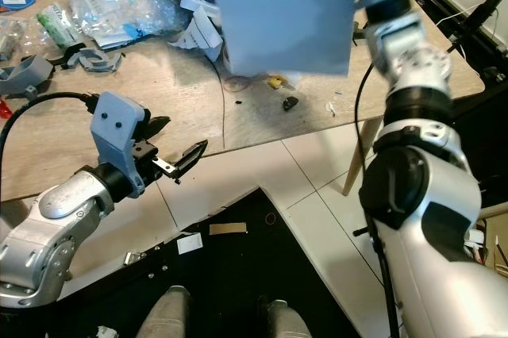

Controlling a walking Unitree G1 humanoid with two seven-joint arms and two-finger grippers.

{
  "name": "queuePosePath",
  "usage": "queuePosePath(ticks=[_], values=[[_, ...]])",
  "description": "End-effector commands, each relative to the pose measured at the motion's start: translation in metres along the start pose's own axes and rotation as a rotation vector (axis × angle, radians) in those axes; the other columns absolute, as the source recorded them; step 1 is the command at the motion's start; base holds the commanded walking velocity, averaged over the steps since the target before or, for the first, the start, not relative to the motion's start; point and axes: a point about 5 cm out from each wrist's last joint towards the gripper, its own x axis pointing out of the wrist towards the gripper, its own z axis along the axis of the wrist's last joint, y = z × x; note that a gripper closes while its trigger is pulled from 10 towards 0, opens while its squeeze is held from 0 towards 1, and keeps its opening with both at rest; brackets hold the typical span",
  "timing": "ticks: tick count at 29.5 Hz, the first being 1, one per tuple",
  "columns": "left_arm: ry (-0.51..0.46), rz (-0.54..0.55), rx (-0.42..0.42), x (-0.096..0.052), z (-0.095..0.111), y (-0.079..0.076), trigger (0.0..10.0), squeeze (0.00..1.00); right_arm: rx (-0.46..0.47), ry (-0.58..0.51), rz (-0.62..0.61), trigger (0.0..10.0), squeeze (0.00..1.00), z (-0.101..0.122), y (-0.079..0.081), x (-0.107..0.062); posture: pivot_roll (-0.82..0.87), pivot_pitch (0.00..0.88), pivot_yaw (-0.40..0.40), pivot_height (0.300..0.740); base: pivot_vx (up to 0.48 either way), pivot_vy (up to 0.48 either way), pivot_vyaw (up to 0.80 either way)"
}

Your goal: Picking trash to rubbish bin

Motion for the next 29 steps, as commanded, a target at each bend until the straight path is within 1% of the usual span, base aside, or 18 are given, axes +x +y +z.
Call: queuePosePath(ticks=[1,5,7,9,11,13,14,16,17,19,20,21,22,23,25,26,28,29], values=[[0.012,-0.014,-0.007,-0.002,-0.005,-0.005,10.0,0.00,-0.043,-0.004,0.010,0.0,0.00,0.010,0.007,0.004,0.24,0.204,-0.098,0.740,0.000,0.000,0.00],[-0.012,0.030,-0.032,-0.004,-0.004,0.000,10.0,0.00,-0.147,0.019,-0.016,0.0,0.00,0.024,0.019,0.014,0.24,0.178,-0.092,0.740,0.000,0.000,0.00],[-0.022,0.037,-0.043,-0.003,-0.004,-0.001,10.0,0.00,-0.207,0.056,-0.034,0.0,0.00,0.029,0.023,0.014,0.23,0.171,-0.091,0.740,0.000,0.000,0.00],[-0.025,0.037,-0.046,-0.002,-0.004,-0.002,10.0,0.00,-0.230,0.079,-0.040,0.0,0.00,0.030,0.024,0.014,0.23,0.171,-0.091,0.740,0.000,0.000,0.00],[-0.047,0.044,-0.068,0.001,-0.003,-0.004,10.0,0.00,-0.330,0.214,-0.024,0.0,0.00,0.026,0.030,0.009,0.23,0.163,-0.087,0.740,0.000,0.000,0.00],[-0.065,0.060,-0.086,0.004,-0.003,-0.006,10.0,0.00,-0.386,0.311,0.002,0.0,0.00,0.021,0.036,0.006,0.21,0.146,-0.081,0.740,0.000,0.000,0.00],[-0.065,0.060,-0.086,0.004,-0.003,-0.006,10.0,0.00,-0.386,0.311,0.002,0.0,0.00,0.021,0.036,0.006,0.21,0.146,-0.081,0.740,0.000,0.000,0.00],[-0.038,0.117,-0.091,0.008,-0.010,-0.006,10.0,0.00,-0.401,0.419,0.040,0.0,0.00,0.017,0.046,-0.002,0.19,0.134,-0.075,0.740,0.000,0.000,0.00],[-0.038,0.117,-0.091,0.008,-0.010,-0.006,10.0,0.00,-0.401,0.419,0.040,0.0,0.00,0.017,0.046,-0.002,0.19,0.134,-0.075,0.740,0.000,0.000,0.00],[0.010,0.173,-0.073,0.011,-0.018,-0.004,10.0,0.00,-0.390,0.511,0.058,0.0,0.00,0.013,0.055,-0.012,0.17,0.121,-0.074,0.740,0.000,0.000,0.00],[0.010,0.173,-0.073,0.011,-0.018,-0.004,10.0,0.00,-0.390,0.511,0.058,0.0,0.00,0.013,0.055,-0.012,0.17,0.121,-0.074,0.740,0.000,0.000,0.00],[0.030,0.199,-0.066,0.012,-0.022,-0.003,10.0,0.00,-0.371,0.547,0.064,0.0,0.00,0.011,0.058,-0.017,0.17,0.121,-0.074,0.740,0.000,0.000,0.00],[0.057,0.238,-0.062,0.012,-0.027,0.000,10.0,0.00,-0.330,0.596,0.077,0.0,0.00,0.008,0.064,-0.028,0.17,0.121,-0.074,0.740,0.000,0.000,0.00],[0.057,0.238,-0.062,0.012,-0.027,0.000,10.0,0.00,-0.330,0.596,0.077,0.0,0.00,0.008,0.064,-0.028,0.17,0.121,-0.074,0.740,0.000,0.000,0.00],[0.070,0.254,-0.054,0.012,-0.030,0.001,10.0,0.00,-0.295,0.628,0.093,0.0,0.00,0.005,0.070,-0.039,0.17,0.115,-0.068,0.740,0.000,0.000,0.00],[0.070,0.254,-0.054,0.012,-0.030,0.001,10.0,0.00,-0.295,0.628,0.093,0.0,0.00,0.005,0.070,-0.039,0.17,0.115,-0.068,0.740,0.000,0.000,0.00],[0.080,0.257,-0.040,0.011,-0.031,0.001,10.0,0.00,-0.273,0.648,0.107,0.0,0.00,0.000,0.076,-0.051,0.17,0.115,-0.068,0.740,0.000,0.000,0.00],[0.080,0.257,-0.040,0.011,-0.031,0.001,10.0,0.00,-0.273,0.648,0.107,0.0,0.00,0.000,0.076,-0.051,0.17,0.115,-0.068,0.740,0.000,0.000,0.00]])
